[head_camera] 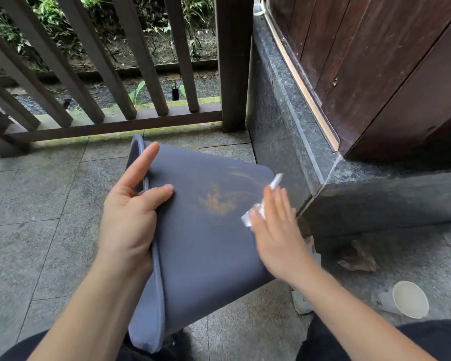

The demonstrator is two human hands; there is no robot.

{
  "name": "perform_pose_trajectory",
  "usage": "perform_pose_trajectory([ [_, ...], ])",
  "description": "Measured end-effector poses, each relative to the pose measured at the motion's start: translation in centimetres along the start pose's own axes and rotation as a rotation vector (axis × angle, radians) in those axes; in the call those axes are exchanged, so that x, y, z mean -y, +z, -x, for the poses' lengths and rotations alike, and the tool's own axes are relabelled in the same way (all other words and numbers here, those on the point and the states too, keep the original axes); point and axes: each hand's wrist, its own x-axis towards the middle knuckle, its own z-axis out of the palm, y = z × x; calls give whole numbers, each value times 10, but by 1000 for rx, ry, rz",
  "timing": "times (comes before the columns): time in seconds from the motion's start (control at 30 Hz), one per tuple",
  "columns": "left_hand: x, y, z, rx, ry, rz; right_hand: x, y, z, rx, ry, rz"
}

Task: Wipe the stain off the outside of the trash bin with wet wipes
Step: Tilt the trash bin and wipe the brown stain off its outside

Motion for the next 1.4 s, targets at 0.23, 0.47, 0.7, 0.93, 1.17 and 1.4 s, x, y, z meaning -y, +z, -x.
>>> perform_pose_trajectory([
  [0.23, 10, 12, 13, 166, 83, -107, 57, 19, 32, -49, -719, 4],
  [0.47, 3, 12, 20, 209, 89, -157, 4, -6, -25, -202, -247, -13],
  [0.7, 1, -2, 12, 43, 100, -212, -30, 23, -15, -8, 304, -148],
  [0.93, 4, 1, 9, -16, 117, -234, 48, 43, 46, -48, -559, -106],
  [1.17, 3, 7, 12, 108, 107, -149, 52, 15, 34, -104, -786, 45],
  [1.4, 3, 20, 21, 232, 108, -58, 30, -1, 4, -202, -563, 63],
])
